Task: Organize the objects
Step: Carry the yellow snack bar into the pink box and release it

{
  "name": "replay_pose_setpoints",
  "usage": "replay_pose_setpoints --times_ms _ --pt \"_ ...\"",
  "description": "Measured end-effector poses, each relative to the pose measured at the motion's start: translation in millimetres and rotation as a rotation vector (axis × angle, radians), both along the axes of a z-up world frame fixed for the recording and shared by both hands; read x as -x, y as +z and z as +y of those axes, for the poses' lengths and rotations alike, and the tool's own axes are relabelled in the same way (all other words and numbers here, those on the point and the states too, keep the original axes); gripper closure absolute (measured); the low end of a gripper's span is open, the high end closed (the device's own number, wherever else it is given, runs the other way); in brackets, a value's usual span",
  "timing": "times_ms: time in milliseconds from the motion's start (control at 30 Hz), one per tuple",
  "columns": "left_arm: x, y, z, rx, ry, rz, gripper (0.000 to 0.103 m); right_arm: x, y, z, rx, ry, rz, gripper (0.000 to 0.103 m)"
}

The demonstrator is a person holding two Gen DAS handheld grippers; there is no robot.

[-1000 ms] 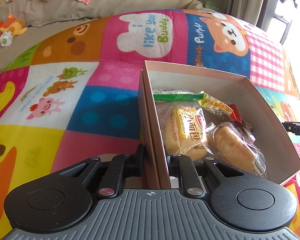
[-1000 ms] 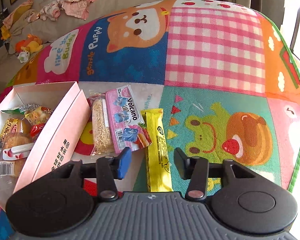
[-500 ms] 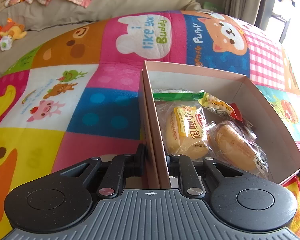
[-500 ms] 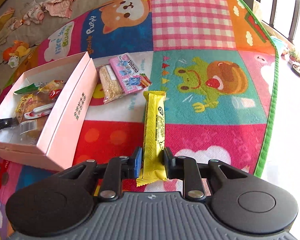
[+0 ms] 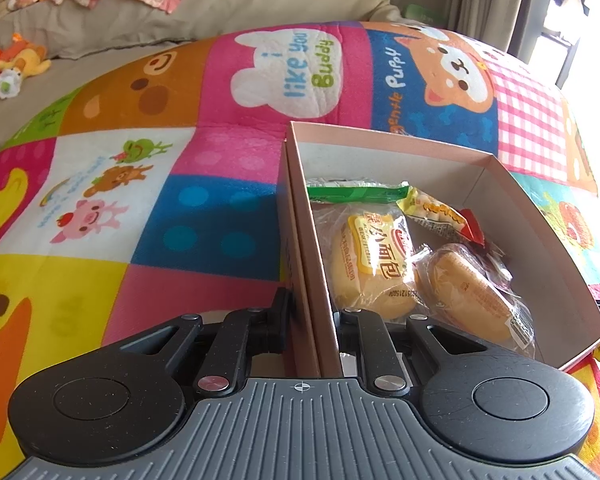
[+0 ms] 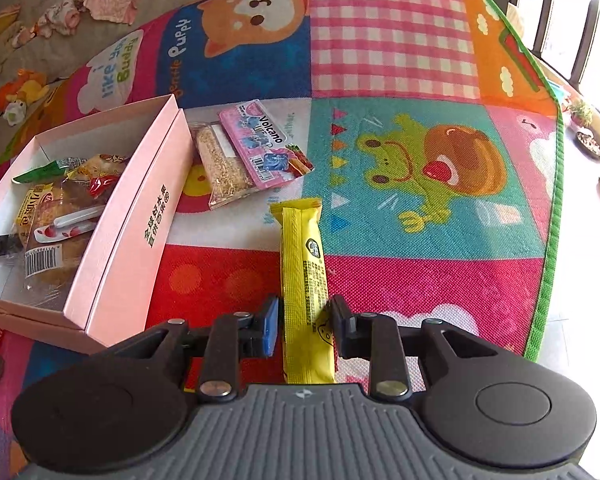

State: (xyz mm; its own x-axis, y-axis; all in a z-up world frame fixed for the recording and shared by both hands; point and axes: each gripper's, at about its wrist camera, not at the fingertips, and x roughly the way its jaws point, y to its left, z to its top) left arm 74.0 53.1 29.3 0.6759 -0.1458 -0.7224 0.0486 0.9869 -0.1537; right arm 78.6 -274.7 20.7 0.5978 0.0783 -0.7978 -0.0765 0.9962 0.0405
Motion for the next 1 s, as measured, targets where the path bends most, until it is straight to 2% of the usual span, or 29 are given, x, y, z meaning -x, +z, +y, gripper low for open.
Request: replay_pose_setpoints --times_ms 133,467,733,1000 --pt "0 0 0 0.000 0.000 0.000 0.086 -5 0 6 0.036 0.015 -0.001 0.077" --pt "-1 0 0 -0.001 0.001 0.004 0.086 15 6 -4 0.037 -0.011 0.029 0.079" --pt "-2 0 -1 -0.009 0.006 0.017 0.087 72 25 -9 -0.027 -0.010 0.030 0.079" --pt "-2 0 -2 -0.011 0.014 0.023 0.087 128 37 9 -0.098 0.045 0.041 0.079"
